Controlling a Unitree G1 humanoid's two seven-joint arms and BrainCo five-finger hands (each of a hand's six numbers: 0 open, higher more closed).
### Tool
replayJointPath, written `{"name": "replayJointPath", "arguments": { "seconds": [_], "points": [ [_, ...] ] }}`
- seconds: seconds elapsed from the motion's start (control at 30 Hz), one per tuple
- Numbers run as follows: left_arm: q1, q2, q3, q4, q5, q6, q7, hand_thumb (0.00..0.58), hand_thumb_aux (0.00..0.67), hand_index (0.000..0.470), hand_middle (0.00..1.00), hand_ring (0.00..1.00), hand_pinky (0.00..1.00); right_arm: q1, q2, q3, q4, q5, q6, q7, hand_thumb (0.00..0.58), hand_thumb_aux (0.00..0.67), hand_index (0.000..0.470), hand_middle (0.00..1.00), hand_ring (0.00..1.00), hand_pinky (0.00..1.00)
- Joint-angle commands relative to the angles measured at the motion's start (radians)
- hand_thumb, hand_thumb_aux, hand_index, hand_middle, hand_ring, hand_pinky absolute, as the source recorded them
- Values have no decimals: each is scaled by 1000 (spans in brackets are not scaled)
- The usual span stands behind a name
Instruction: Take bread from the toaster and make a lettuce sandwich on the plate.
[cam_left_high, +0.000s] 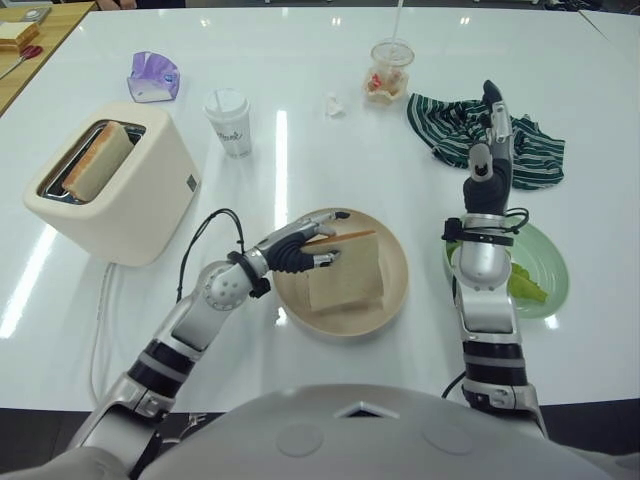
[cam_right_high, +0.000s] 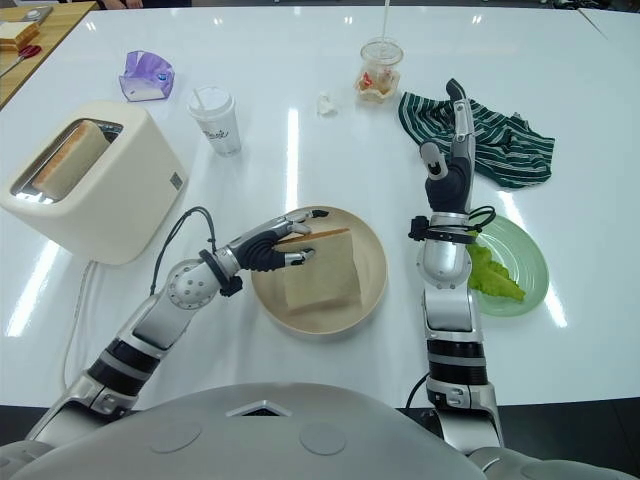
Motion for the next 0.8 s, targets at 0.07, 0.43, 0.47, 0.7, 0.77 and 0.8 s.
{"name": "replayJointPath", "arguments": {
  "seconds": [0.07,0.43,0.47,0.7,0.77,0.8],
  "points": [
    [-20,-36,-8,86,26,-47,25,0,0,0,0,0,0,11,8,11,12,-4,-3,3,0,0,0,0,0,0],
    [-44,-49,22,69,165,-77,143,0,0,0,0,0,0,28,-32,-47,-14,8,-8,5,0,0,0,0,0,0],
    [-50,-50,31,58,187,-80,167,0,0,0,0,0,0,36,-41,-66,-10,12,-6,3,0,0,0,0,0,0],
    [-29,-91,276,-264,65,-70,299,0,0,0,0,0,0,214,-495,-275,131,-87,-265,154,0,0,0,0,0,0],
    [-38,-100,370,-341,-37,-79,319,0,0,0,0,0,0,292,-614,-312,226,-157,-343,155,0,0,0,0,0,0],
    [-46,-101,425,-368,-95,-89,329,0,0,0,0,0,0,340,-672,-316,272,-222,-382,139,0,0,0,0,0,0]
  ]
}}
